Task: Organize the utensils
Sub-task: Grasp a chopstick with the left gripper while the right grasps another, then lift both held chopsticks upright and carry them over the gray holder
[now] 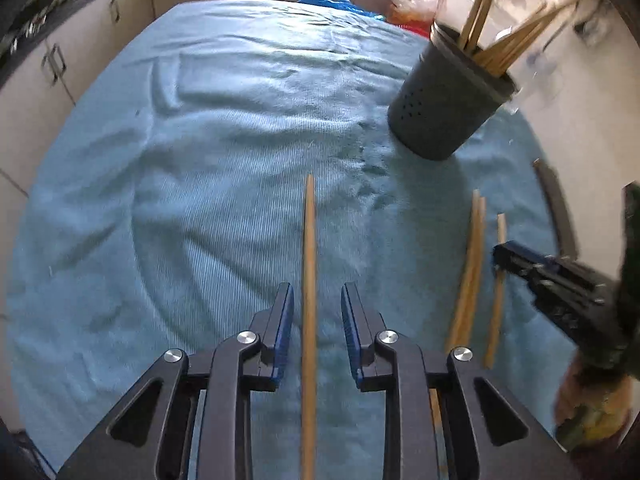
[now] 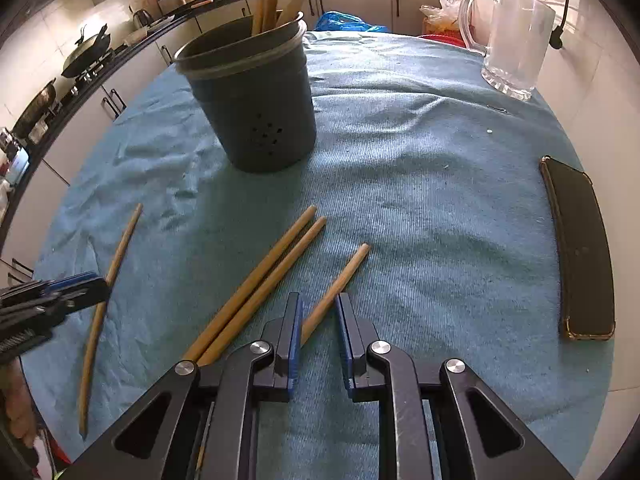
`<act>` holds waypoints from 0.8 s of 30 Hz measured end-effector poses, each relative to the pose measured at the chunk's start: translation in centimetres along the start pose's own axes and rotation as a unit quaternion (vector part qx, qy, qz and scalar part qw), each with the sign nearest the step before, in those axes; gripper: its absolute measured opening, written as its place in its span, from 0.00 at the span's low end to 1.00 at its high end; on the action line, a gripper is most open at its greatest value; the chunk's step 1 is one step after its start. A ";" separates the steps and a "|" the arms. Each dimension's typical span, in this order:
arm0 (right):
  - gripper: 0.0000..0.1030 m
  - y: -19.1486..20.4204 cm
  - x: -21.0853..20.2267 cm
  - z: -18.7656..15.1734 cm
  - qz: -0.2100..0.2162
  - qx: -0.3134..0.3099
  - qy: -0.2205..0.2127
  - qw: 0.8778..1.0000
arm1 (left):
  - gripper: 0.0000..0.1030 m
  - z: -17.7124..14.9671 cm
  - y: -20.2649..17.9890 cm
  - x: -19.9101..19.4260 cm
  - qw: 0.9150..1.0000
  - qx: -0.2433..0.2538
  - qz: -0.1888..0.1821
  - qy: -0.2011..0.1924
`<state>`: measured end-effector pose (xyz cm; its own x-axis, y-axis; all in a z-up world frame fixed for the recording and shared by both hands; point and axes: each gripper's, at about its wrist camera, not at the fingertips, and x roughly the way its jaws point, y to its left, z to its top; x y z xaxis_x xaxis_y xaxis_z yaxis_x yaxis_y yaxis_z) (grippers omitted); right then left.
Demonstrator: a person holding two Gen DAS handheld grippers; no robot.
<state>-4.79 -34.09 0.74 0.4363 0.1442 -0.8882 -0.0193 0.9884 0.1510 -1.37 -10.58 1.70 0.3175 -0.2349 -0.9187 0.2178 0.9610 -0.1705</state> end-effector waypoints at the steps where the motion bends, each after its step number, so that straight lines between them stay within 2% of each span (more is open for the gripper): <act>1: 0.18 -0.1 0.0 0.1 0.000 0.004 0.001 1.000 | 0.22 0.3 -0.3 0.4 1.000 0.011 0.004 0.001; 4: 0.18 0.2 0.2 0.5 -0.007 0.010 0.008 1.000 | 0.22 1.7 -1.1 1.1 0.999 0.048 0.022 -0.005; 7: 0.18 0.5 0.6 1.3 -0.020 0.019 0.019 0.999 | 0.22 2.7 -1.4 1.7 0.998 0.067 0.019 -0.003; 12: 0.18 0.3 1.3 2.7 -0.041 0.064 0.013 0.997 | 0.22 2.7 -0.7 1.8 0.998 0.056 -0.004 -0.022; 14: 0.13 1.0 1.4 2.7 -0.071 0.062 -0.004 0.996 | 0.22 2.0 -0.2 1.6 0.998 0.047 -0.018 -0.042; 15: 0.12 1.4 1.5 2.5 -0.082 0.056 -0.010 0.995 | 0.18 1.7 0.1 1.4 0.998 0.039 -0.025 -0.049; 16: 0.10 1.7 1.5 2.4 -0.085 0.052 -0.017 0.995 | 0.06 1.4 0.2 1.5 0.998 0.032 -0.026 -0.051; 19: 0.06 0.9 0.9 2.1 -0.049 0.081 -0.020 0.995 | 0.05 1.1 0.8 1.0 0.998 0.014 -0.036 -0.046; 24: 0.06 0.1 -3.7 0.8 -0.013 0.100 -0.069 0.993 | 0.05 0.4 0.9 -3.7 0.994 0.016 -0.048 -0.098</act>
<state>-5.69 -34.59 4.41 0.5532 0.0976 -0.8273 0.1662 0.9602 0.2245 -2.01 -8.93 5.09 0.4666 -0.3516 -0.8116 0.2832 0.9287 -0.2395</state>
